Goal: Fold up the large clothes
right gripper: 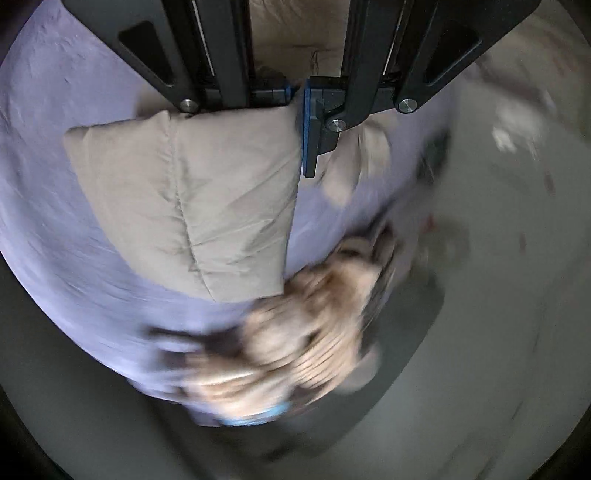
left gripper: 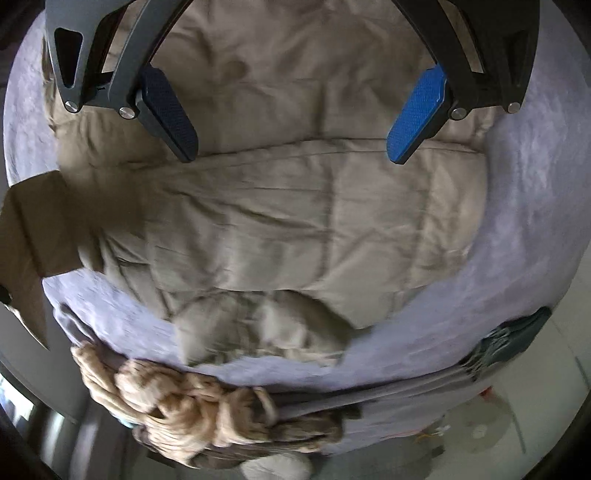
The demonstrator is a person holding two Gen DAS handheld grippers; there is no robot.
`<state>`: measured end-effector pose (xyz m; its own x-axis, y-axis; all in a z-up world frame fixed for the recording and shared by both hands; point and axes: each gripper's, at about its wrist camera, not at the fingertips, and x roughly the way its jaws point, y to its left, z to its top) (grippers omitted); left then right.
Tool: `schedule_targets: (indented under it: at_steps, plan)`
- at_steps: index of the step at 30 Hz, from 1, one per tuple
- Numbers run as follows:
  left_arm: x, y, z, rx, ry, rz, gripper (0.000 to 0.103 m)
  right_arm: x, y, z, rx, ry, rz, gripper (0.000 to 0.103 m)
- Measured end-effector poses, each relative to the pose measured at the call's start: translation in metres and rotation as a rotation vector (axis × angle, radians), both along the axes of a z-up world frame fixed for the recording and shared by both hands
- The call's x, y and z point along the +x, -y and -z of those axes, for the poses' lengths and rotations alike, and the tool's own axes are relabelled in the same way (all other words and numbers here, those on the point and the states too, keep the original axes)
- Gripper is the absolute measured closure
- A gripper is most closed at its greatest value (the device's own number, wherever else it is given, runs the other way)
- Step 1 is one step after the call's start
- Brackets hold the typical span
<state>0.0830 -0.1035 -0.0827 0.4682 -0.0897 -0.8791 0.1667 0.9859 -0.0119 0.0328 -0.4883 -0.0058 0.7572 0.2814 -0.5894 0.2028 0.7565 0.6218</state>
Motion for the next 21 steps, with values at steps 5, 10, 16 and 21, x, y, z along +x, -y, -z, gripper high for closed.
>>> schedule_targets:
  at_steps: [5,10,16,21]
  plan:
    - [0.009,-0.035,0.008,0.009,0.011,-0.045,0.001,0.045,-0.123,0.016,-0.200,-0.050,-0.221,0.098]
    - [0.021,-0.060,0.022,-0.009,-0.003,-0.075,0.001,0.062,-0.198,0.075,-0.271,-0.171,-0.346,0.098]
    - [0.027,-0.062,0.036,-0.032,-0.025,-0.062,0.001,0.062,-0.211,0.117,-0.240,-0.287,-0.342,0.098]
    - [0.033,-0.059,0.040,-0.064,-0.038,-0.050,0.001,0.046,-0.185,0.111,-0.086,-0.336,-0.285,0.052]
